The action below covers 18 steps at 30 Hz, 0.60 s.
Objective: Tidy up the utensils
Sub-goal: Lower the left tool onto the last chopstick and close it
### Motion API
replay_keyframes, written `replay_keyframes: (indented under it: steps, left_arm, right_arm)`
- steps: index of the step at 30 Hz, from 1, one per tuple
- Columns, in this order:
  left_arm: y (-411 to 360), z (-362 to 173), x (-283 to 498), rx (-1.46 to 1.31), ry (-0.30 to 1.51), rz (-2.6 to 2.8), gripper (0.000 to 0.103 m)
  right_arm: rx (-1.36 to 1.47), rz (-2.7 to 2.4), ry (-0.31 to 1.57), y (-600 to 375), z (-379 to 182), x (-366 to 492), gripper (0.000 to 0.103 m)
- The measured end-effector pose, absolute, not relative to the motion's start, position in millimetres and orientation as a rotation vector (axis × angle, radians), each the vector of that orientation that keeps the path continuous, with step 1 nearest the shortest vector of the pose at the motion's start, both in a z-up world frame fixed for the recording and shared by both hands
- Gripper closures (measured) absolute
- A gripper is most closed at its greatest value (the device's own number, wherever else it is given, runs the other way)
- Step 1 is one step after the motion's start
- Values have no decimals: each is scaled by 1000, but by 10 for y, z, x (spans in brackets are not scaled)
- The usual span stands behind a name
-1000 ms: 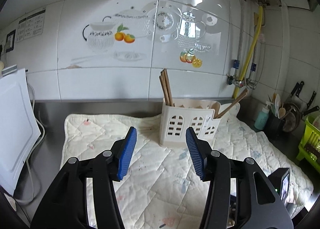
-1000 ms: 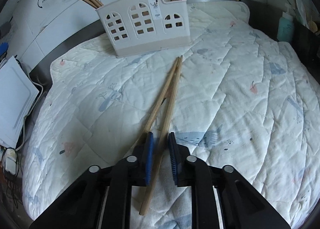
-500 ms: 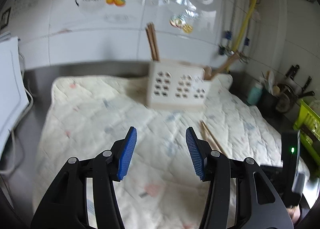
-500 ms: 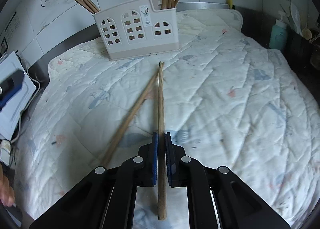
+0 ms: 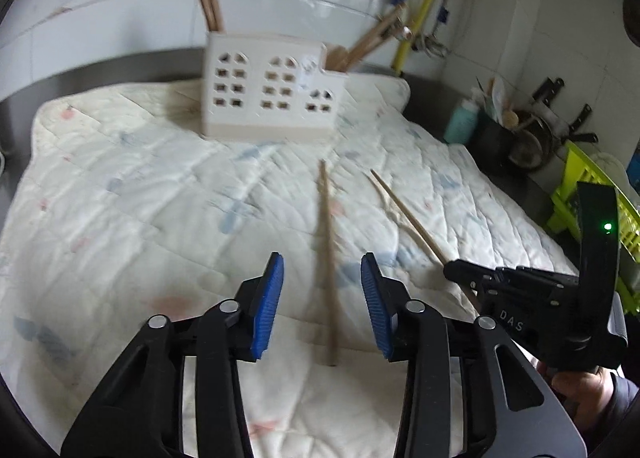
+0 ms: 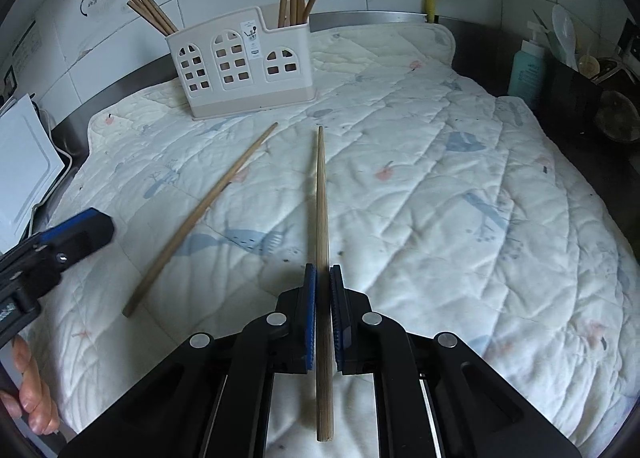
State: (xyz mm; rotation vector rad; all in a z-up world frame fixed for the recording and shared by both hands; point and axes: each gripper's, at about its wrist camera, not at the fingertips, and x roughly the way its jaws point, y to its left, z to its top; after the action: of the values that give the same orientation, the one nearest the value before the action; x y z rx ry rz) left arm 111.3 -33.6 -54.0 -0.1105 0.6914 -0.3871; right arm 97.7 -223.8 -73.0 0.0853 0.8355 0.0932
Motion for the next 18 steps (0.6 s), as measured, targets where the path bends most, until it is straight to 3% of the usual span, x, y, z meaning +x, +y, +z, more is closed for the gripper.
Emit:
replay_keyframes:
  steps: [8, 18]
  left_arm:
    - [-483, -804, 1295, -139, 791, -397, 81]
    - [-567, -906, 1456, -127, 847, -377, 82]
  right_arm:
    - [90, 123, 835, -2343, -752, 901, 95]
    - [79, 162, 825, -2355, -767, 808, 94]
